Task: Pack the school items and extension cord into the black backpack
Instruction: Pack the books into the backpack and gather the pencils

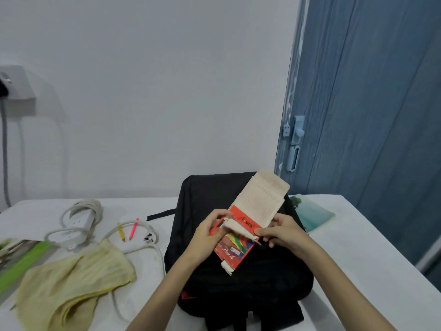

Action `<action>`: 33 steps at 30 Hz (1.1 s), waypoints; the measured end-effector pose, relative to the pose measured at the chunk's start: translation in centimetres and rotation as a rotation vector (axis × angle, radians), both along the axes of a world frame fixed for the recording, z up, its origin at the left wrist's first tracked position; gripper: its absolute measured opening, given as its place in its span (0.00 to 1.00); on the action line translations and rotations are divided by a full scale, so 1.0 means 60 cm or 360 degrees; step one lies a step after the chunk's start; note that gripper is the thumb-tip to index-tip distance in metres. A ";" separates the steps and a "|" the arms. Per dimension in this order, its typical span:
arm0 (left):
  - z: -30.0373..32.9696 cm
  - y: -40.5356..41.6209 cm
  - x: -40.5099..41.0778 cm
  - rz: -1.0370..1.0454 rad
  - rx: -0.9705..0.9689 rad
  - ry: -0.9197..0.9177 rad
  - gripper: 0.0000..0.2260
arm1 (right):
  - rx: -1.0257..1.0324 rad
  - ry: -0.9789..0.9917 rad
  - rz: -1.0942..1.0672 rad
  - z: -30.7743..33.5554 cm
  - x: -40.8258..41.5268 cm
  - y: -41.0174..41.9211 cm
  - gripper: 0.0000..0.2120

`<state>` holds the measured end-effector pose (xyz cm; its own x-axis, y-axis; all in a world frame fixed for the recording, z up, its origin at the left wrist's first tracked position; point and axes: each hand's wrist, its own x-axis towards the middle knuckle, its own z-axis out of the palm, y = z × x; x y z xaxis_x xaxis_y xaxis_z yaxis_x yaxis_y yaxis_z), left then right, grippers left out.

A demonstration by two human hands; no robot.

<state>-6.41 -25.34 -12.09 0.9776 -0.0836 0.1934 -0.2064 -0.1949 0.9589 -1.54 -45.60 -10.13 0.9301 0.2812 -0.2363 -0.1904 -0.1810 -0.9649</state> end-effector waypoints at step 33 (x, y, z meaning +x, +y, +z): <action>-0.033 -0.035 0.008 0.0720 0.0614 -0.0198 0.05 | 0.0057 -0.0210 -0.0032 -0.001 -0.014 -0.019 0.15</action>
<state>-5.95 -27.46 -14.04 0.9045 0.2485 0.3467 -0.1276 -0.6181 0.7757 -2.39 -46.72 -10.20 0.9580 0.2682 -0.1019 -0.0648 -0.1436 -0.9875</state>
